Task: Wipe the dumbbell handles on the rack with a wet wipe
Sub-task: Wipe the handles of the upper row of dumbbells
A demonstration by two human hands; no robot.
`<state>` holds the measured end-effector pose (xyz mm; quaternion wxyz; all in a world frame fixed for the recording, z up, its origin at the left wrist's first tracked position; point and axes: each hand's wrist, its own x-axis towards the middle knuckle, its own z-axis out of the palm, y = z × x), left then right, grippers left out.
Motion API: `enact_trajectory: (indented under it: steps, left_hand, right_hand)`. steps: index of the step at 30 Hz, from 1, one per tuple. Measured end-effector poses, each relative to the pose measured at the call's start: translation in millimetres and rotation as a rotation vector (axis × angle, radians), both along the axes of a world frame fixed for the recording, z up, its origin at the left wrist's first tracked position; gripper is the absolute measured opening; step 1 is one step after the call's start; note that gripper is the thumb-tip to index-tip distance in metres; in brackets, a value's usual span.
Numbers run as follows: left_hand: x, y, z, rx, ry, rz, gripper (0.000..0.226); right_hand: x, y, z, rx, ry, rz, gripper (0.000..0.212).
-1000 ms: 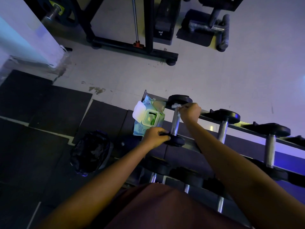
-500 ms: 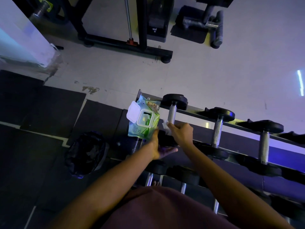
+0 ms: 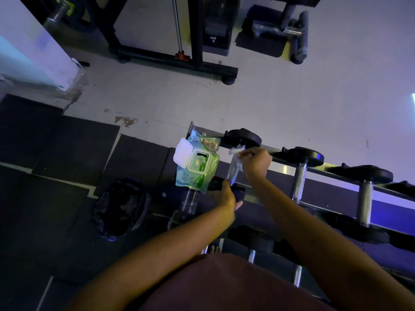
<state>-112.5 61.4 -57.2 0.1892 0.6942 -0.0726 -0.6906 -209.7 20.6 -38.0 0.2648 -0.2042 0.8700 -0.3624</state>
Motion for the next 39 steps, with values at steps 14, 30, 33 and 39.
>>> enact_trajectory:
  steps: [14,30,33,39]
  left_hand:
    - [26,-14,-4,0.059,0.263,-0.094,0.042]
    - [38,-7,0,0.076,0.368,0.002,0.051]
    - [40,-9,-1,0.082,0.394,-0.028,0.053]
    - [42,-10,1,0.096,0.399,-0.04,0.052]
  right_hand:
    - [33,55,-15,0.082,-0.036,0.099,0.003]
    - [12,21,-7,0.057,0.09,0.164,0.003]
    - [27,49,-10,0.136,0.044,0.211,0.006]
    - [18,21,-4,0.07,0.094,0.133,0.006]
